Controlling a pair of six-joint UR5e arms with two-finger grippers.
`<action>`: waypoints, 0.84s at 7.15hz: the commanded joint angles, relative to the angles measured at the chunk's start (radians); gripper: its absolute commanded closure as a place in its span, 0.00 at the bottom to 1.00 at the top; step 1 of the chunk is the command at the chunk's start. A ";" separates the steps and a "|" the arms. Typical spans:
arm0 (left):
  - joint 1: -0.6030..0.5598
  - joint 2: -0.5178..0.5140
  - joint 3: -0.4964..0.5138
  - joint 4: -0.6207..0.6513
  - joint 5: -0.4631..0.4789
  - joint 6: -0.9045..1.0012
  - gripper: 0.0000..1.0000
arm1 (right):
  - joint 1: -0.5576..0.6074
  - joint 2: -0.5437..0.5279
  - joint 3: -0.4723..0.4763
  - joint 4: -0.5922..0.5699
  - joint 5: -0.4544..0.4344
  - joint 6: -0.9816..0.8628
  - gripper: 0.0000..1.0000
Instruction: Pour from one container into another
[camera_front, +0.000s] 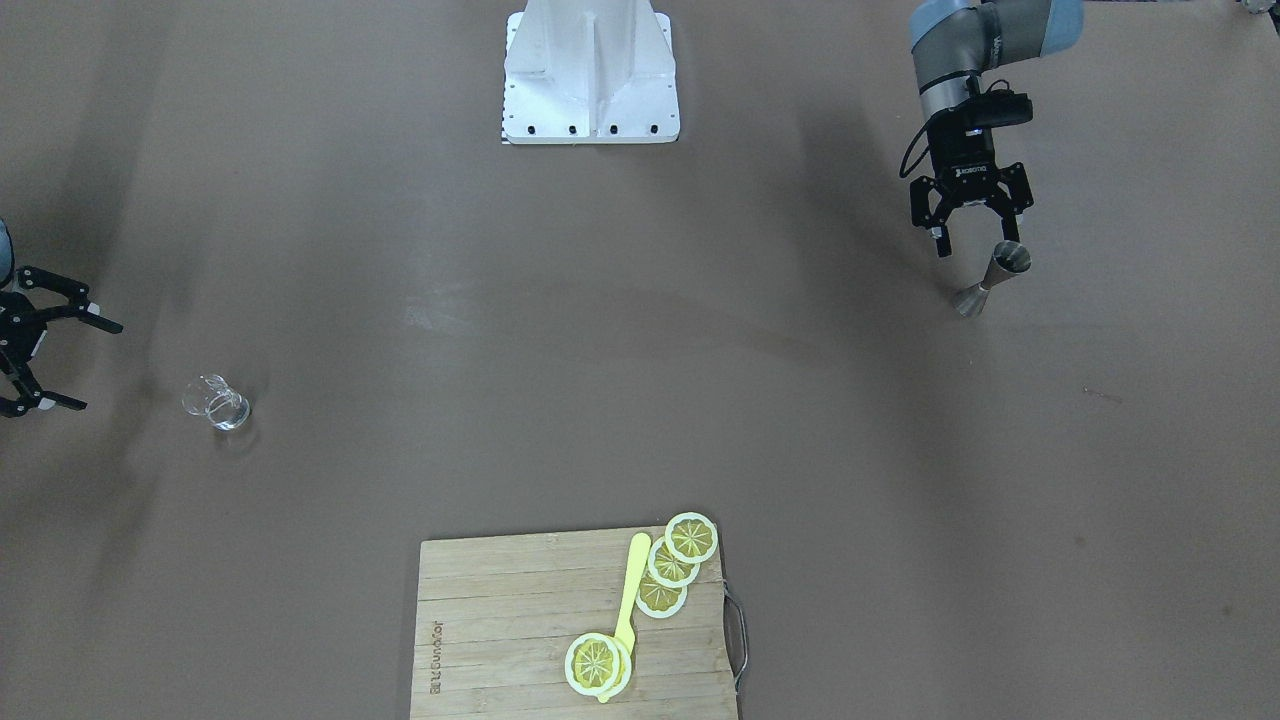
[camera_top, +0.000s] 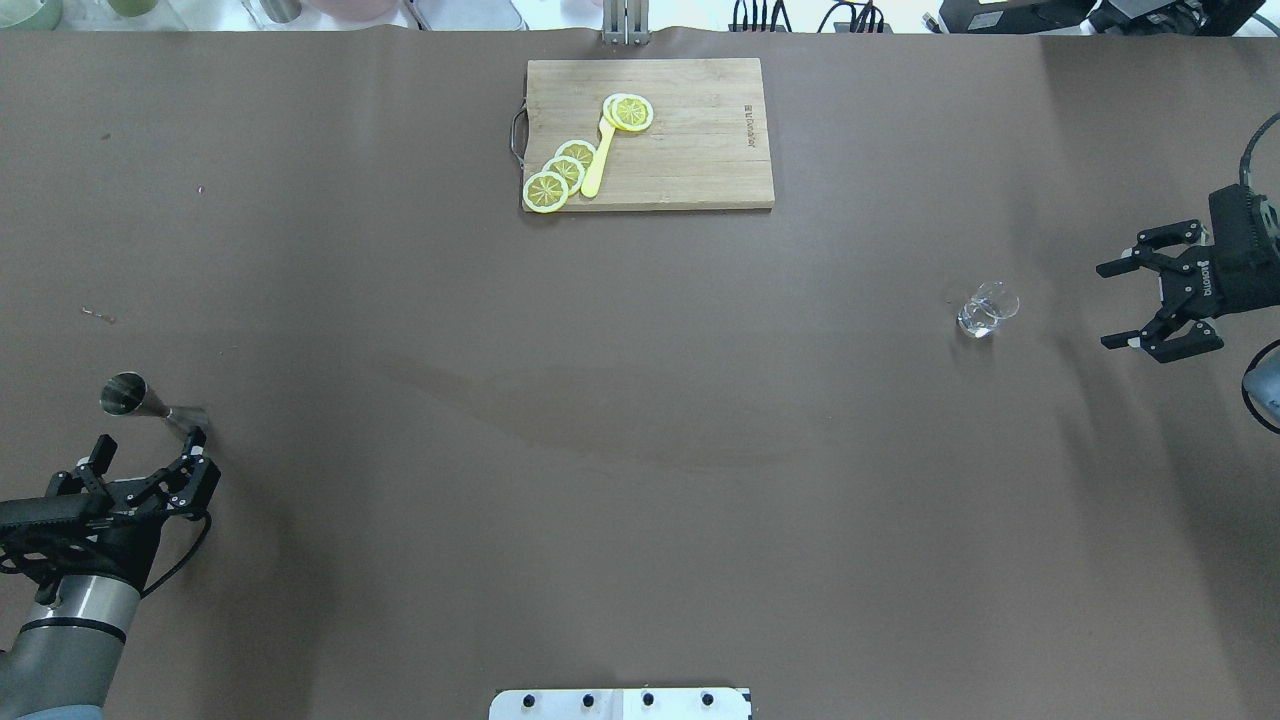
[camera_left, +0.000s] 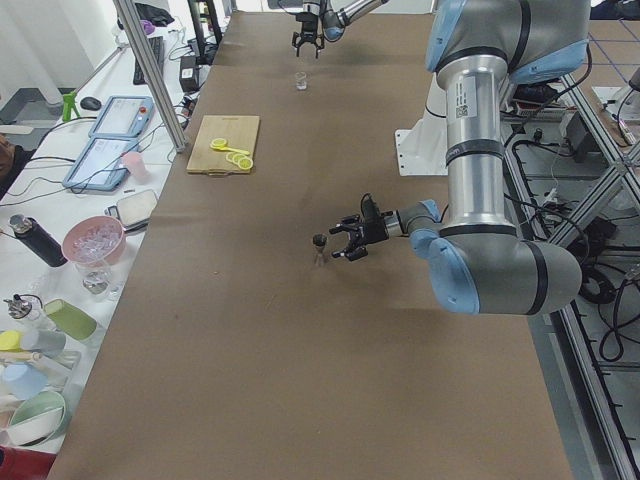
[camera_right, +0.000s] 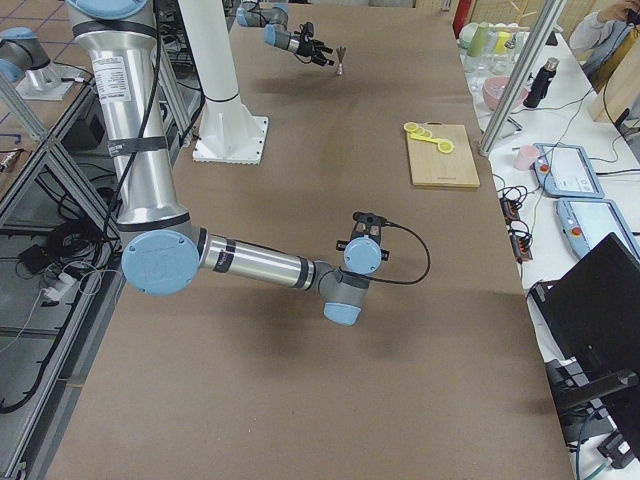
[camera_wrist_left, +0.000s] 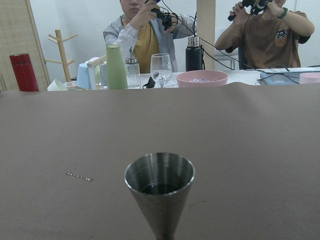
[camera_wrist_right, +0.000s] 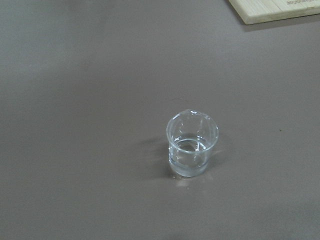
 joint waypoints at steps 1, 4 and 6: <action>-0.003 -0.044 0.056 -0.001 0.027 -0.026 0.03 | -0.007 0.010 -0.003 0.000 -0.060 0.112 0.01; -0.026 -0.043 0.093 -0.001 0.054 -0.026 0.03 | -0.061 0.022 -0.002 0.002 -0.092 0.158 0.01; -0.057 -0.043 0.104 -0.008 0.054 -0.029 0.07 | -0.090 0.022 0.006 0.005 -0.143 0.157 0.01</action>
